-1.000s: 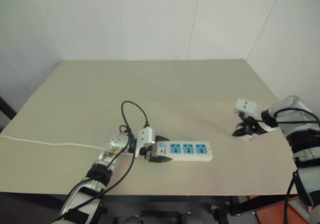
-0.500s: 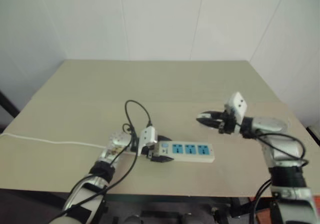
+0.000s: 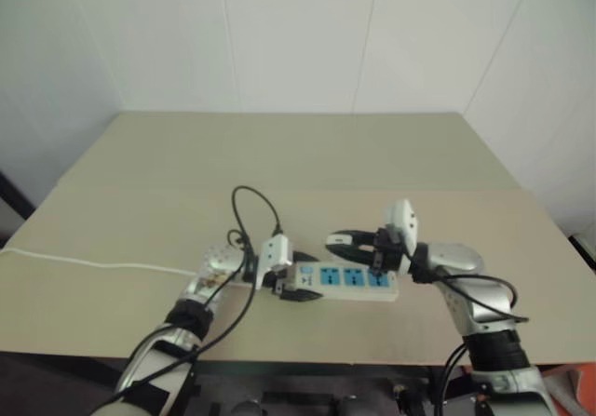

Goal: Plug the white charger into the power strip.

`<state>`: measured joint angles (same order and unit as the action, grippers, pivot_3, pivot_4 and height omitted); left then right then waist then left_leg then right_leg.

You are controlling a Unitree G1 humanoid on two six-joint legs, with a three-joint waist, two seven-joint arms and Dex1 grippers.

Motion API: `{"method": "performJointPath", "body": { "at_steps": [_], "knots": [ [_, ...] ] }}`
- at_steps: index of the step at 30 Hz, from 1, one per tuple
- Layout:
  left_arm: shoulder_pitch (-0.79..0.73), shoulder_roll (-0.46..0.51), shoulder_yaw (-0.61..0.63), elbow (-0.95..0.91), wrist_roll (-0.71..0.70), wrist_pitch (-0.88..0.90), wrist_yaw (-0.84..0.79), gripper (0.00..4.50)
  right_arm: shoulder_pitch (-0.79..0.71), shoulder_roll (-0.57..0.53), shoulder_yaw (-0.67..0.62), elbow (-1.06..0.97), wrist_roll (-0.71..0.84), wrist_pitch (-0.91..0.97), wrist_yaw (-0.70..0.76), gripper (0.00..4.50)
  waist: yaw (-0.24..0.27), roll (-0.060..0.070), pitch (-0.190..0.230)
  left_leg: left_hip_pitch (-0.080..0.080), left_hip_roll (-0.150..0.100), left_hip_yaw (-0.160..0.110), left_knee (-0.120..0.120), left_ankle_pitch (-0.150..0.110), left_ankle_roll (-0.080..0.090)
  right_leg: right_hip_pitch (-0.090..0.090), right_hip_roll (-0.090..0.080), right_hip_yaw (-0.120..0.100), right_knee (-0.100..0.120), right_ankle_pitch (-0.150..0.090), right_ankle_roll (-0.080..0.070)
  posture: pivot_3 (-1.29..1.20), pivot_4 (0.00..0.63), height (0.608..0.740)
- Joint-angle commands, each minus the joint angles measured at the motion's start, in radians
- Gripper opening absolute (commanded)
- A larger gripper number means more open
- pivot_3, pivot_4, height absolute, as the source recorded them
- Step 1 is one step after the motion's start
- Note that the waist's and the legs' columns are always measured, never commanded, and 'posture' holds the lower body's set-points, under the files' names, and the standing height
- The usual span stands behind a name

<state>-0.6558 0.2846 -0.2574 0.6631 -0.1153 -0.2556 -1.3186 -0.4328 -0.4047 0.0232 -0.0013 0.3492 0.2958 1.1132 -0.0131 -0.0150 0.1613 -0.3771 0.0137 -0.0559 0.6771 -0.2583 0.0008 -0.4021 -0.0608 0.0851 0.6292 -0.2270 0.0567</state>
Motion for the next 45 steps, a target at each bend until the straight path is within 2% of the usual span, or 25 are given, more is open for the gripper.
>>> {"method": "performJointPath", "body": {
  "at_steps": [1,12,18,45],
  "knots": [
    [0.041,0.008,-0.055,0.011,0.064,0.028,0.007,3.3,-0.015,0.014,0.006,-0.002,0.029,-0.04,0.006,1.17,0.0,0.0,0.0,0.0,0.0,0.0,0.0,0.0,0.0,0.0,0.0,0.0,0.0,0.0,0.0,0.0,0.15,0.74],
    [0.076,0.022,-0.063,-0.035,0.062,0.048,0.005,3.3,-0.006,0.032,0.059,0.014,0.032,-0.06,0.017,1.17,-0.002,0.0,0.0,0.0,0.0,0.0,-0.001,0.0,0.0,0.0,0.0,0.0,0.0,0.0,0.0,0.0,0.15,0.74],
    [0.08,0.027,-0.064,-0.053,0.058,0.057,0.0,3.3,-0.045,0.061,0.064,0.153,-0.012,-0.155,-0.008,1.17,-0.005,0.0,0.0,0.001,0.0,0.0,-0.001,0.0,0.0,0.0,0.0,0.0,0.0,0.0,0.0,0.0,0.15,0.74],
    [0.085,0.053,-0.058,-0.078,0.051,0.06,-0.007,3.3,-0.039,-0.014,0.076,0.289,-0.038,-0.277,0.092,1.17,-0.007,-0.002,-0.001,0.002,0.001,0.0,-0.002,0.0,0.0,0.001,0.001,0.0,0.0,-0.001,-0.001,0.0,0.15,0.74]
  ]
}}
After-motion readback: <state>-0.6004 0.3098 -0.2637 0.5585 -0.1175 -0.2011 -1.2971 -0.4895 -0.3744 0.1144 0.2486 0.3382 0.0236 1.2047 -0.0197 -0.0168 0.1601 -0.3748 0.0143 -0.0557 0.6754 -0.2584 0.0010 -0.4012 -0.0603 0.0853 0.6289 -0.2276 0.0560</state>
